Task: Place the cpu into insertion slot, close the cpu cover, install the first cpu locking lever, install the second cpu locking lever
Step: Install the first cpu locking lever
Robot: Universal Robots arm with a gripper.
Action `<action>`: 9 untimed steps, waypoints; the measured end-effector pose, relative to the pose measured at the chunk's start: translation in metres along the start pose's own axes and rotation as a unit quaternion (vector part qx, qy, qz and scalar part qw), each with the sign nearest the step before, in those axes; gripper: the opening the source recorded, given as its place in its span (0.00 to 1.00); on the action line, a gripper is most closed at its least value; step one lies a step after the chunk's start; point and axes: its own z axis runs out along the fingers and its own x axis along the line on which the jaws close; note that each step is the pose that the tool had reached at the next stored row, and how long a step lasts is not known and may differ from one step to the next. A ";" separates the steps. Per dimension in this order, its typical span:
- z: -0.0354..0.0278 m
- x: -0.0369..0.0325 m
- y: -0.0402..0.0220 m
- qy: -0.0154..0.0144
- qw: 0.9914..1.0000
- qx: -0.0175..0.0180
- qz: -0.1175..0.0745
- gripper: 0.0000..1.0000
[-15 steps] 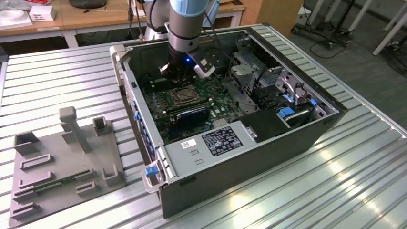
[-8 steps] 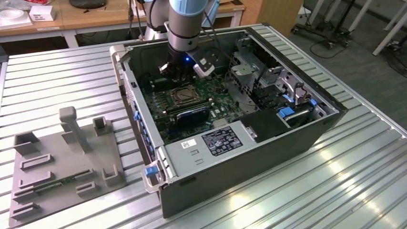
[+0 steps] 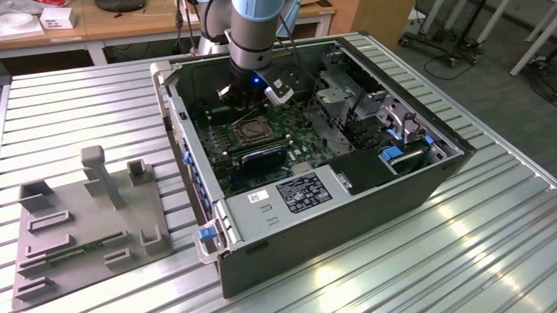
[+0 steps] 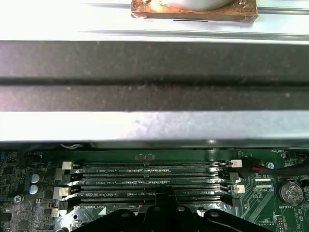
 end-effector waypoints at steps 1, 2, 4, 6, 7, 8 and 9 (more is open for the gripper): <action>-0.0001 0.0000 0.0000 0.000 1.000 0.000 0.000 0.11; -0.0001 0.0000 0.0000 0.000 1.000 0.000 0.000 0.11; -0.0021 0.0000 0.0004 0.000 1.000 0.000 0.000 0.11; -0.0062 -0.0002 0.0015 0.000 1.000 0.000 0.000 0.11; -0.0085 -0.0003 0.0021 0.000 1.000 0.000 0.000 0.11; -0.0106 -0.0004 0.0026 0.000 1.000 0.000 0.000 0.11; -0.0129 -0.0005 0.0032 0.000 1.000 0.000 0.000 0.11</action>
